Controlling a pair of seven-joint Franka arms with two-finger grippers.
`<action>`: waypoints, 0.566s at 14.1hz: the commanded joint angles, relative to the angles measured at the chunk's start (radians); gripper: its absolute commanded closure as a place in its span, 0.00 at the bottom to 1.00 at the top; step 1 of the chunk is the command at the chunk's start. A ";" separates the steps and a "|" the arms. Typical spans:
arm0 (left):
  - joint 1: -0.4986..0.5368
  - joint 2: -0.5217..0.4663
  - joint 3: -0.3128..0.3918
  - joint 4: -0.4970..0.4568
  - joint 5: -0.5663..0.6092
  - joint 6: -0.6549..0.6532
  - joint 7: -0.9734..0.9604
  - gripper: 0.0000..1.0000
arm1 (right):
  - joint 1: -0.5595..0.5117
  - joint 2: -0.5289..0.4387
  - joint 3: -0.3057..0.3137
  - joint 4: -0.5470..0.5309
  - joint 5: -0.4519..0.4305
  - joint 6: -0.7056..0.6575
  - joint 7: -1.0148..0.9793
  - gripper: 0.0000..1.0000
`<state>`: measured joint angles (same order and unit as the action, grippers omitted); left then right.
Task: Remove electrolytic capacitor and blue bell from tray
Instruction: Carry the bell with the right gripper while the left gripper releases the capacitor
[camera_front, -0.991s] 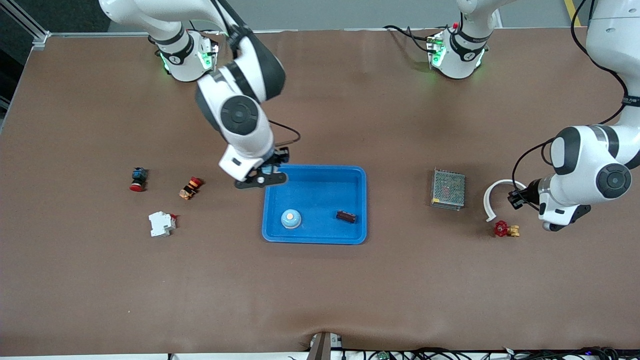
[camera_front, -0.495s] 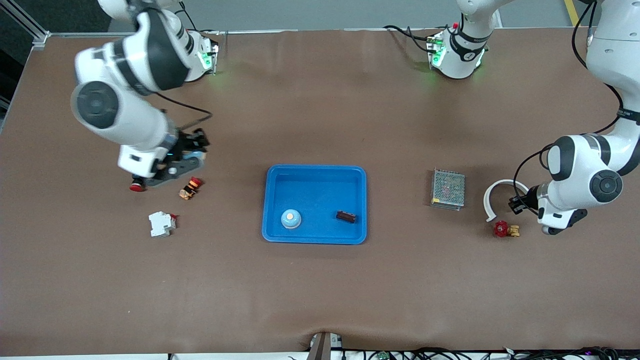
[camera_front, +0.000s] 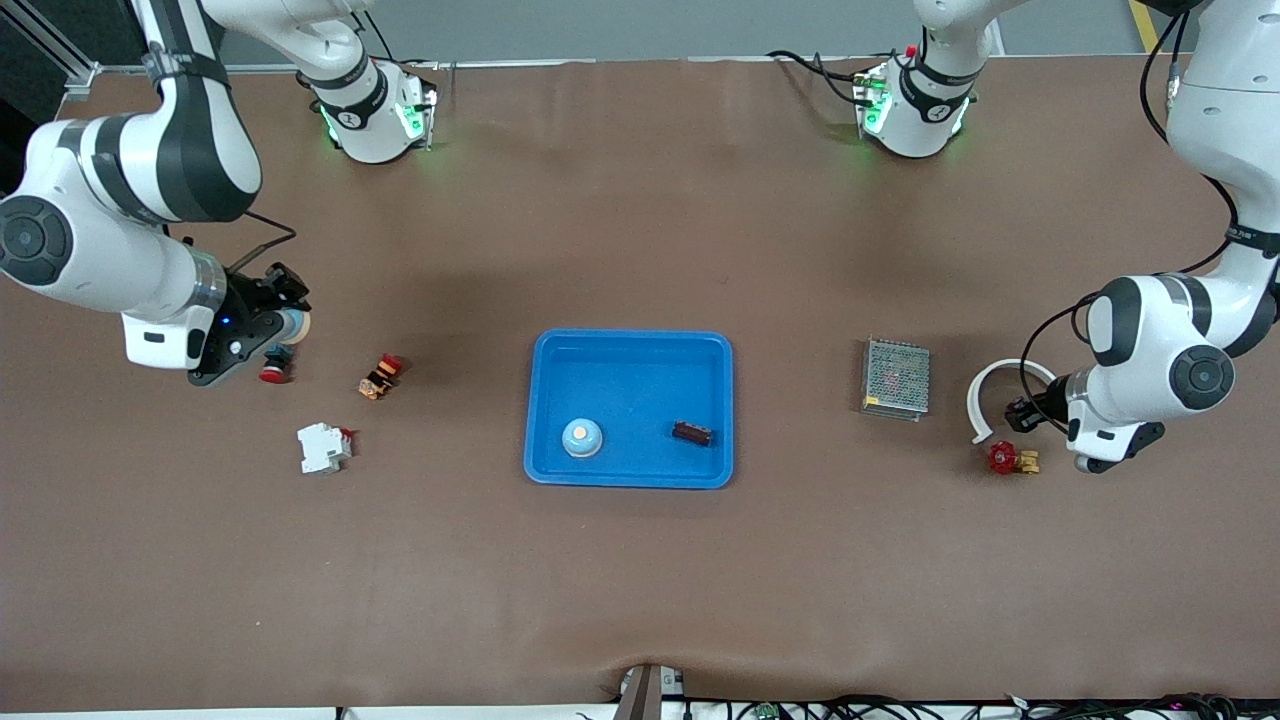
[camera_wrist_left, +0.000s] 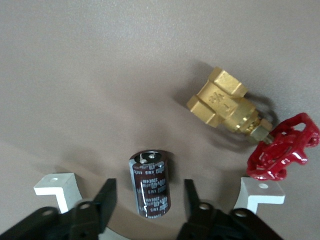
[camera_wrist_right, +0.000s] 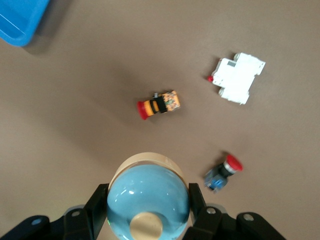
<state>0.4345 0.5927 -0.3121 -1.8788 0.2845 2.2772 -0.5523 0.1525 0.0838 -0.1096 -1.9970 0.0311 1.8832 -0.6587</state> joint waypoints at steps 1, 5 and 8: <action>0.003 -0.002 -0.013 0.027 0.018 -0.004 -0.001 0.00 | -0.059 -0.036 0.021 -0.147 -0.020 0.150 -0.102 0.68; 0.000 -0.053 -0.079 0.093 0.005 -0.120 -0.020 0.00 | -0.076 -0.032 0.019 -0.278 -0.022 0.327 -0.166 0.68; 0.000 -0.067 -0.165 0.185 0.005 -0.237 -0.099 0.00 | -0.080 -0.029 0.019 -0.339 -0.025 0.411 -0.180 0.68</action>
<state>0.4342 0.5484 -0.4294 -1.7455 0.2845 2.1231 -0.6036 0.0945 0.0848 -0.1084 -2.2795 0.0222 2.2421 -0.8172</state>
